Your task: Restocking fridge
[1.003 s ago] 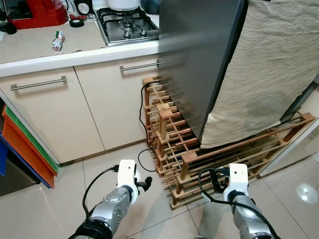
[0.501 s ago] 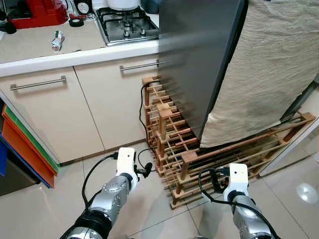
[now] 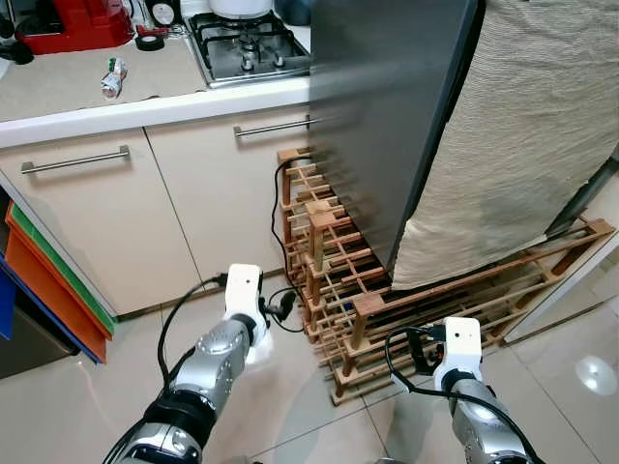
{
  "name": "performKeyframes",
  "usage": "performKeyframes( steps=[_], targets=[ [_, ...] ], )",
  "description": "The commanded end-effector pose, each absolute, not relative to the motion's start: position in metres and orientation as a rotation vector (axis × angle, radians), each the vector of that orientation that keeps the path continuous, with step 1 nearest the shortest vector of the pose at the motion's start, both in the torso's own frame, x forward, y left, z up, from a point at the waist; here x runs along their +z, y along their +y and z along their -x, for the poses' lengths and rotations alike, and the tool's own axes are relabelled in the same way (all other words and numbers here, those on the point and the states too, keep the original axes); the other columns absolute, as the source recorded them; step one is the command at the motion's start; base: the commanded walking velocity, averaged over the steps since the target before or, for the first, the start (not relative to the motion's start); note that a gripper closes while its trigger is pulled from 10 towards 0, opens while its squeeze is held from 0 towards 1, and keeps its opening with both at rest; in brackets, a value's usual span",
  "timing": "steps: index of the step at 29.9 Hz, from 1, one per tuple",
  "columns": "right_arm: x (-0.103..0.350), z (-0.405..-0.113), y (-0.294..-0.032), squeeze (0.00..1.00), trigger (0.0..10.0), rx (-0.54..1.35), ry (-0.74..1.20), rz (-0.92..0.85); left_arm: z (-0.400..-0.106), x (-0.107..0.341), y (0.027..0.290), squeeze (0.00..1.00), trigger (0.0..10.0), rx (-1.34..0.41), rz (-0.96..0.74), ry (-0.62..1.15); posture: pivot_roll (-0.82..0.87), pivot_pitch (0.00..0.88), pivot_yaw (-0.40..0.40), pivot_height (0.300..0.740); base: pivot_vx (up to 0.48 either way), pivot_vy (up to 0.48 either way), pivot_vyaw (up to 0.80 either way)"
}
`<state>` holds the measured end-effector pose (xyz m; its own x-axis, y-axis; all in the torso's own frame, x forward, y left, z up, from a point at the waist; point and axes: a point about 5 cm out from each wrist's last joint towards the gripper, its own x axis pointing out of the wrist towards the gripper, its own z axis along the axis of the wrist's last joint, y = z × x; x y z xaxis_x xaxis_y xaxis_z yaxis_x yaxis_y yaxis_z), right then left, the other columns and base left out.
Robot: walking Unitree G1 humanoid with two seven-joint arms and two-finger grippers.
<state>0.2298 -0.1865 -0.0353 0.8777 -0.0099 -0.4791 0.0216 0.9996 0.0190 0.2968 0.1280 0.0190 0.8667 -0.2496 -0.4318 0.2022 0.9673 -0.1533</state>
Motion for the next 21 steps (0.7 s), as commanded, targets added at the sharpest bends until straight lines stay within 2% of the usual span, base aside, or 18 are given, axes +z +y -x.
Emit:
performKeyframes(
  steps=[1, 14, 15, 17, 18, 21],
  targets=[
    [-0.032, -0.234, -0.188, 0.0, 10.0, -0.013, 0.49, -0.014, -0.327, 0.065, 0.13, 0.0, 10.0, -0.281, 0.059, 0.257, -0.05, 0.0, 0.0, 0.732, 0.0, 0.0, 0.0],
    [-0.032, -0.234, -0.188, 0.0, 10.0, -0.013, 0.49, -0.014, -0.327, 0.065, 0.13, 0.0, 10.0, -0.281, 0.059, 0.257, -0.05, 0.0, 0.0, 0.732, 0.0, 0.0, 0.0],
    [-0.05, -0.224, -0.19, 0.0, 10.0, -0.031, 0.641, 0.003, -0.309, 0.019, 0.131, 0.0, 10.0, -0.22, 0.01, 0.483, -0.07, 0.0, 0.009, 0.732, 0.0, 0.0, 0.0],
    [-0.059, -0.228, -0.188, 0.0, 10.0, -0.128, 0.81, -0.169, -0.266, -0.037, 0.14, 0.0, 10.0, -0.043, 0.076, 0.842, -0.06, 0.0, -0.019, 0.732, 0.0, 0.0, 0.0],
    [-0.059, -0.23, -0.186, 0.0, 10.0, -0.147, 0.839, -0.213, -0.255, -0.046, 0.142, 0.0, 10.0, -0.008, 0.086, 0.916, -0.06, 0.0, -0.02, 0.732, 0.0, 0.0, 0.0],
    [-0.057, -0.233, -0.186, 0.0, 10.0, -0.154, 0.835, -0.232, -0.255, -0.046, 0.142, 0.0, 10.0, -0.001, 0.1, 0.916, -0.06, 0.0, -0.021, 0.732, 0.0, 0.0, 0.0]
  ],
)
